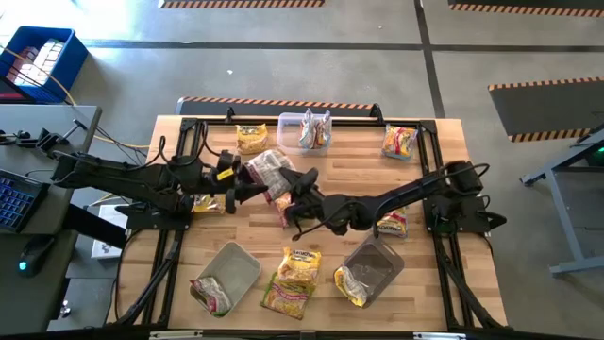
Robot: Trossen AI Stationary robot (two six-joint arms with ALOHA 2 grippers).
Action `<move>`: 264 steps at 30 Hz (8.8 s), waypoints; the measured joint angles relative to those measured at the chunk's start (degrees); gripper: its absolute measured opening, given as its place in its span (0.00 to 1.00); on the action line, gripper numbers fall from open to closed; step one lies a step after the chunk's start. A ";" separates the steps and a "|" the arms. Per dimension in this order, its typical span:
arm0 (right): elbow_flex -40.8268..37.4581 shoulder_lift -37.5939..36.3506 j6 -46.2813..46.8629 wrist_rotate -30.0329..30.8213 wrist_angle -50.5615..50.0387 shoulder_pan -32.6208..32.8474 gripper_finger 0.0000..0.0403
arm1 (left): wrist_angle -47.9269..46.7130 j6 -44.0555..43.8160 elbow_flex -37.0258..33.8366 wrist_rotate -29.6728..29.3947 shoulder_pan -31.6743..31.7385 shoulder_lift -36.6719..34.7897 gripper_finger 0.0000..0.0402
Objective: Sort Maruchan noodles
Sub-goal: Put the green noodle pack into the gray bin, then put the yellow noodle pack into the black bin
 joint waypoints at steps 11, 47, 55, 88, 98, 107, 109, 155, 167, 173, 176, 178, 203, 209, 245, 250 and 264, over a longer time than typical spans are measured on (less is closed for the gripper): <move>-0.03 -10.54 25.30 1.94 -21.10 -1.53 0.25 | -17.84 30.33 -0.15 -11.14 -0.60 1.14 0.47; -3.52 -11.90 69.88 -40.91 -30.01 -8.12 0.25 | -47.02 44.32 38.53 -34.88 -16.65 25.07 0.60; -3.52 -11.90 68.30 -41.73 -29.10 -6.70 0.25 | -54.12 39.37 44.30 -27.67 -13.97 28.32 0.58; -3.52 -16.71 65.15 -26.27 -42.76 -2.25 0.29 | -69.72 43.53 44.94 -9.37 -25.99 28.31 0.13; -3.52 -12.41 68.46 -22.82 -42.29 -0.92 0.03 | -74.50 32.18 45.00 -6.75 -42.71 33.61 0.09; -3.52 -8.48 69.98 -22.80 -37.52 -0.44 0.00 | -76.43 23.68 45.00 -5.27 -51.39 42.07 0.09; -3.52 -7.88 70.16 -23.12 -37.07 -0.36 0.01 | -76.45 22.13 45.00 -5.49 -52.32 42.93 0.09; -3.52 -7.09 68.34 -24.14 -35.98 0.02 0.00 | -75.47 23.05 43.30 0.01 -51.75 45.69 0.09; -3.52 -7.09 67.95 -24.23 -36.00 0.02 0.00 | -75.63 25.13 43.30 2.45 -51.64 49.05 0.09; -3.52 -7.11 67.95 -24.23 -36.24 0.02 0.00 | -75.63 25.17 43.30 2.55 -51.65 49.07 0.09; -3.52 -7.11 67.95 -24.23 -36.45 0.02 0.00 | -75.57 25.17 43.30 2.54 -51.65 49.07 0.09; -3.52 -7.11 67.95 -24.23 -36.73 0.02 0.00 | -75.55 25.17 43.30 2.56 -51.65 49.07 0.09; -3.52 -7.13 67.78 -25.98 -37.75 0.02 0.00 | -69.08 23.84 37.59 4.09 -52.22 49.11 0.16; -3.52 -7.13 67.64 -25.95 -37.84 0.00 0.00 | -69.25 19.82 38.59 4.22 -52.22 49.11 0.25; -9.74 -6.69 70.35 -26.55 -35.29 0.72 0.00 | -59.00 -1.96 37.26 -9.43 -51.64 36.95 0.02; -21.48 -6.69 73.44 -29.47 -16.79 0.72 0.00 | -40.62 2.27 22.90 -11.47 -47.15 28.08 0.02; -28.59 -19.09 76.89 -31.53 -18.81 1.07 0.00 | -22.22 -9.50 10.43 10.16 -19.26 24.99 0.12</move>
